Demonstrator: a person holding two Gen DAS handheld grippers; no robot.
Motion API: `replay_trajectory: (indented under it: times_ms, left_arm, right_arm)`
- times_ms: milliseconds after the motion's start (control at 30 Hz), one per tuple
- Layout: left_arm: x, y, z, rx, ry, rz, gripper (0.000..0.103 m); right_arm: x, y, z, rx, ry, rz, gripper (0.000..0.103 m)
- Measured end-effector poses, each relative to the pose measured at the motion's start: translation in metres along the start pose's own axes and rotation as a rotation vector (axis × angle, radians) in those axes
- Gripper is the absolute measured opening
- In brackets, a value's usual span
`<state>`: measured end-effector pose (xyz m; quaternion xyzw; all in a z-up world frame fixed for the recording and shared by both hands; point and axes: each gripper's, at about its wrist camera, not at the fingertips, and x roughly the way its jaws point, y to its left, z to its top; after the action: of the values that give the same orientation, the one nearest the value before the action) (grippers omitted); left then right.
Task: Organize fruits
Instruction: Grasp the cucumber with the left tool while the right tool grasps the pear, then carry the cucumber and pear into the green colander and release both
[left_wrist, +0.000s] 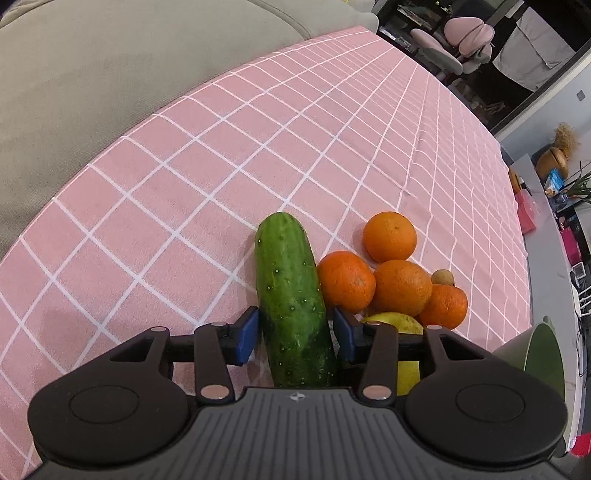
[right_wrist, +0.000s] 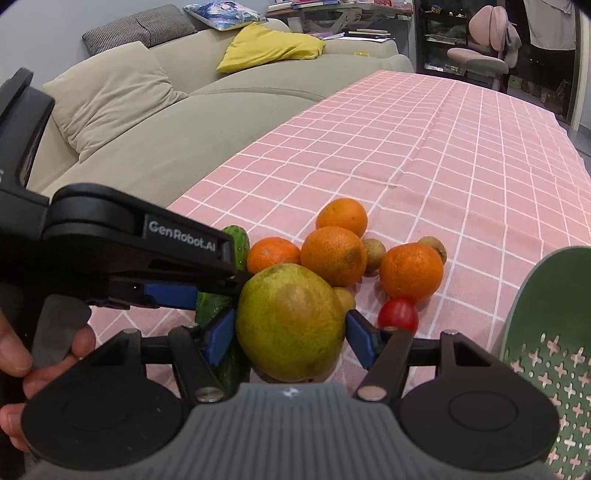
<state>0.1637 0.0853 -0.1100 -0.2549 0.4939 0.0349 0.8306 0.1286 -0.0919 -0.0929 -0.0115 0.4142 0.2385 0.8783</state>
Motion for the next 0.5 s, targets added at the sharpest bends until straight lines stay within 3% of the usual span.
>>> replay_trajectory:
  times_ms: [67, 500]
  left_arm:
    - [-0.001, -0.001, -0.001, 0.016, 0.006, 0.002, 0.046]
    - [-0.036, -0.003, -0.015, 0.059, -0.003, -0.004, 0.043]
  right_arm:
    - [-0.001, 0.001, 0.000, -0.003, 0.006, -0.003, 0.062]
    - [-0.039, 0.012, -0.015, -0.041, -0.003, -0.010, 0.062]
